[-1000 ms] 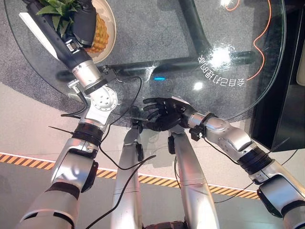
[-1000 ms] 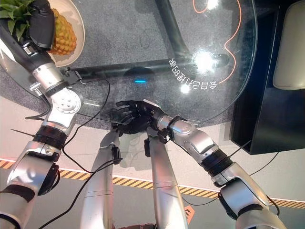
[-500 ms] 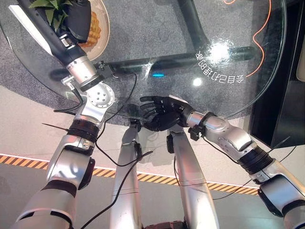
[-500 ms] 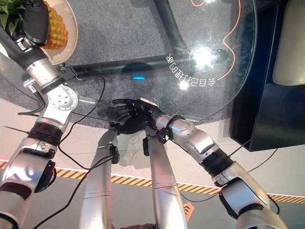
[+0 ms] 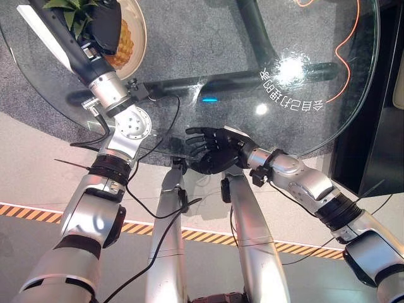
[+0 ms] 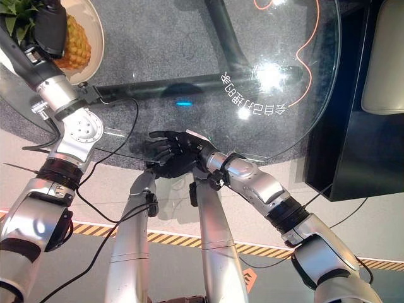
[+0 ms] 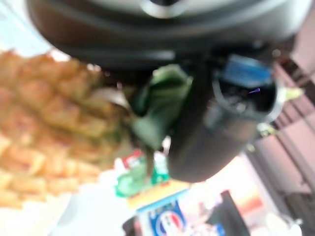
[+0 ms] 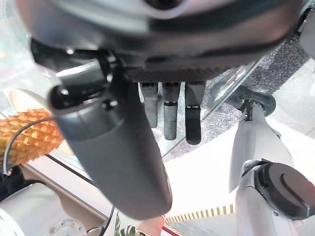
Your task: Pick up the fruit to the plate
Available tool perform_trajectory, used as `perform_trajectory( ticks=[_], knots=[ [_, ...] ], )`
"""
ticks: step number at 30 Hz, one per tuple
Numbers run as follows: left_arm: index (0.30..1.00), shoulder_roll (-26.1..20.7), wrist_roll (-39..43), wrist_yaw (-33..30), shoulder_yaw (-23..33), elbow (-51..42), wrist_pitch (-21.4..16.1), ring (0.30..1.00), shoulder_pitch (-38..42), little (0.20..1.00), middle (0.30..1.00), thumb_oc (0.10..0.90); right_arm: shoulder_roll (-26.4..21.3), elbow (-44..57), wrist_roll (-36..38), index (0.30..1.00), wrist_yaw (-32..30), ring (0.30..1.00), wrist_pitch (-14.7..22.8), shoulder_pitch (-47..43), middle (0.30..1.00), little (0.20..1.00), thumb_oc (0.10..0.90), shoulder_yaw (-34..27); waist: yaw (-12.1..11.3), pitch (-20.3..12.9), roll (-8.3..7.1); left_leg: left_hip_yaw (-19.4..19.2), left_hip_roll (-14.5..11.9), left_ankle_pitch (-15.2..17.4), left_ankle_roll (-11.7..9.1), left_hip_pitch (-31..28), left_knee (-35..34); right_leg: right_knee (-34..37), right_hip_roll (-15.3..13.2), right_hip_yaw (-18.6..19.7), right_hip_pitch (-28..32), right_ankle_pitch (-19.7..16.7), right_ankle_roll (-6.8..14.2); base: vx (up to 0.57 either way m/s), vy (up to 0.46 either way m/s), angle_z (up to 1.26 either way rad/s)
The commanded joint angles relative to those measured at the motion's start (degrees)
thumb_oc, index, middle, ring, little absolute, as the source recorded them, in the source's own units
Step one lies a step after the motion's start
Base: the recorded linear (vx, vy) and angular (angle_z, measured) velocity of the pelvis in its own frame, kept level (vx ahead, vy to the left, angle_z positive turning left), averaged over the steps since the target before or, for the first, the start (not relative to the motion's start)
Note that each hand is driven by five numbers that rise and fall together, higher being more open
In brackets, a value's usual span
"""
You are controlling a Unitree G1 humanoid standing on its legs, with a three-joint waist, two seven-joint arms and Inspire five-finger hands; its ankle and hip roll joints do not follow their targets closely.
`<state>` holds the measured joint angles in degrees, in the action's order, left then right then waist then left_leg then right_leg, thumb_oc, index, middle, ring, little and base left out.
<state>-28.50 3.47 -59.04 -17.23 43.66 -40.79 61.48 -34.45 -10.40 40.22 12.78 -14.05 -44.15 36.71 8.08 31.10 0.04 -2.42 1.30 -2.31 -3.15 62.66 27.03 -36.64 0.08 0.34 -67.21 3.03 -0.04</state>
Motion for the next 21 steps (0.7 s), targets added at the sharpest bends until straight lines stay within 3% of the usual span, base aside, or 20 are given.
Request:
perform_trajectory(
  ticks=[1, 9, 17, 21],
  knots=[
    [0.9, -2.68, 0.41, 3.1, 1.42, -0.39, -3.59, 0.9, 2.06, 0.9, 0.9, 0.8, 4.54, -4.81, -0.54, 0.9, -2.81, 0.9, -0.26, 2.02, 0.9, 0.9, 0.8, 2.59, -1.47, -1.31, -1.18, 0.5, 3.84, 4.54, -1.48, -0.19, 4.71, 7.75, 0.46, 1.56, 2.81, -4.14, 3.47, 0.0, 0.0, 0.0],
    [0.9, -2.32, 2.75, 3.07, 2.36, -1.84, -4.41, 0.9, 0.26, 0.9, 0.9, 0.8, 4.21, -4.51, -1.02, 0.9, -3.29, 0.9, 0.34, 3.23, 0.9, 0.9, 0.8, 2.1, -1.83, -1.31, -1.06, 0.84, 3.87, 3.95, -1.58, -1.92, 3.63, 8.72, 0.15, 0.96, 4.77, -3.97, 3.25, -0.01, -0.008, 0.01],
    [0.9, -1.87, 4.93, 11.92, 1.7, -2.32, -3.06, 0.9, -0.95, 0.9, 0.9, 0.8, 4.62, -3.91, -2.37, 0.9, -4.07, 0.9, -0.31, 3.56, 0.9, 0.9, 0.8, 1.81, -2.13, -1.31, -0.92, 0.79, 3.61, 3.4, -1.45, -3.08, 2.8, 9.08, 0.0, 0.41, 5.97, -3.78, 3.03, -0.01, -0.013, 0.0],
    [0.9, -1.96, 5.28, 12.56, 1.78, -3.06, -2.93, 0.9, -2.3, 0.9, 0.9, 0.8, 4.21, -3.36, -3.46, 0.9, -3.08, 0.9, -0.15, 4.54, 0.9, 0.9, 0.8, 1.64, -2.16, -1.31, -0.85, 0.76, 3.51, 3.08, -1.38, -3.93, 2.16, 9.41, 0.04, 0.28, 6.76, -3.71, 3.01, 0.0, 0.0, 0.0]
  ],
)
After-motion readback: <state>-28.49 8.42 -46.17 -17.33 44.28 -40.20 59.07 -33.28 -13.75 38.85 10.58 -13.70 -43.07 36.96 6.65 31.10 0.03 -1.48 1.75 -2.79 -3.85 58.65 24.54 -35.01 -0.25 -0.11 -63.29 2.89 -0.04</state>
